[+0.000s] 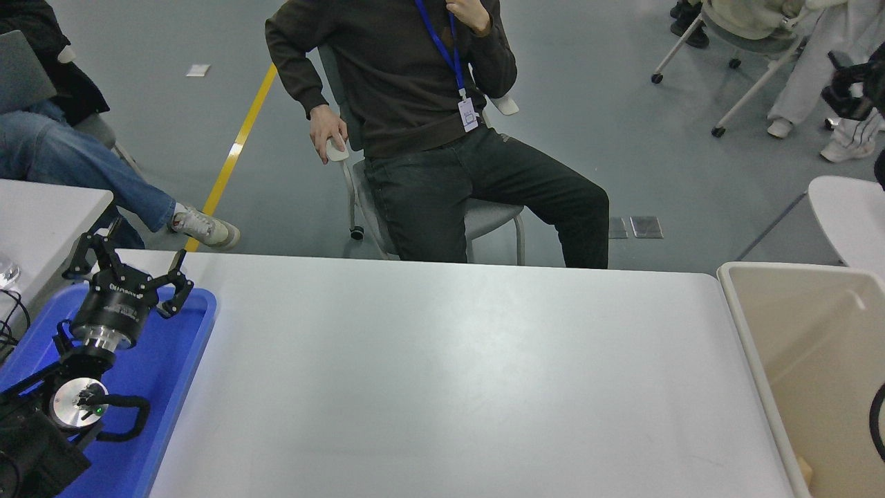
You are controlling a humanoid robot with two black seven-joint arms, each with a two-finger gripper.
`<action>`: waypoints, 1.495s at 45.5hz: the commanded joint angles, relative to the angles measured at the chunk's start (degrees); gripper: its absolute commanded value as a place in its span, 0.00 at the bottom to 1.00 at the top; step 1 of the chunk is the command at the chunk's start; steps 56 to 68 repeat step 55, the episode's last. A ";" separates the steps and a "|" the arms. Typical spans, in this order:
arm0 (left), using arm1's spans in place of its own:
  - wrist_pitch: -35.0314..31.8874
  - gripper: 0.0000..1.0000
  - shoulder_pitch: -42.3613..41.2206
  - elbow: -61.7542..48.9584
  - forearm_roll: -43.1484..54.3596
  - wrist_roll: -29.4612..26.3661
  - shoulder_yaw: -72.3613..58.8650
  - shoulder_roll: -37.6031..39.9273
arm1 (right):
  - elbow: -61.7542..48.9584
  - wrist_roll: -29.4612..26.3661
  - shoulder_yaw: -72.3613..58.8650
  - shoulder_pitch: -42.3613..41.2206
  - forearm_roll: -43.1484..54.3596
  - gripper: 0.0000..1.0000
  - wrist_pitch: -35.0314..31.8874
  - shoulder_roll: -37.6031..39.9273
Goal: Clean the table surface
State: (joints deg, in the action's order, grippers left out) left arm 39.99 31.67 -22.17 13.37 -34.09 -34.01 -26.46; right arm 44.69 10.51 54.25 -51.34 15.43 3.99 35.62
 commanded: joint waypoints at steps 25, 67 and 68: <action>0.00 1.00 0.05 -0.07 -0.01 0.08 0.00 0.00 | 0.66 17.09 -0.02 23.48 0.04 0.99 -3.12 -10.83; 0.00 1.00 0.05 -0.07 -0.01 -0.01 0.00 0.00 | -0.22 17.09 -0.47 23.92 0.04 0.99 -3.29 -11.28; 0.00 1.00 0.05 -0.07 -0.01 -0.01 0.00 0.00 | -0.22 17.09 -0.47 23.92 0.04 0.99 -3.29 -11.28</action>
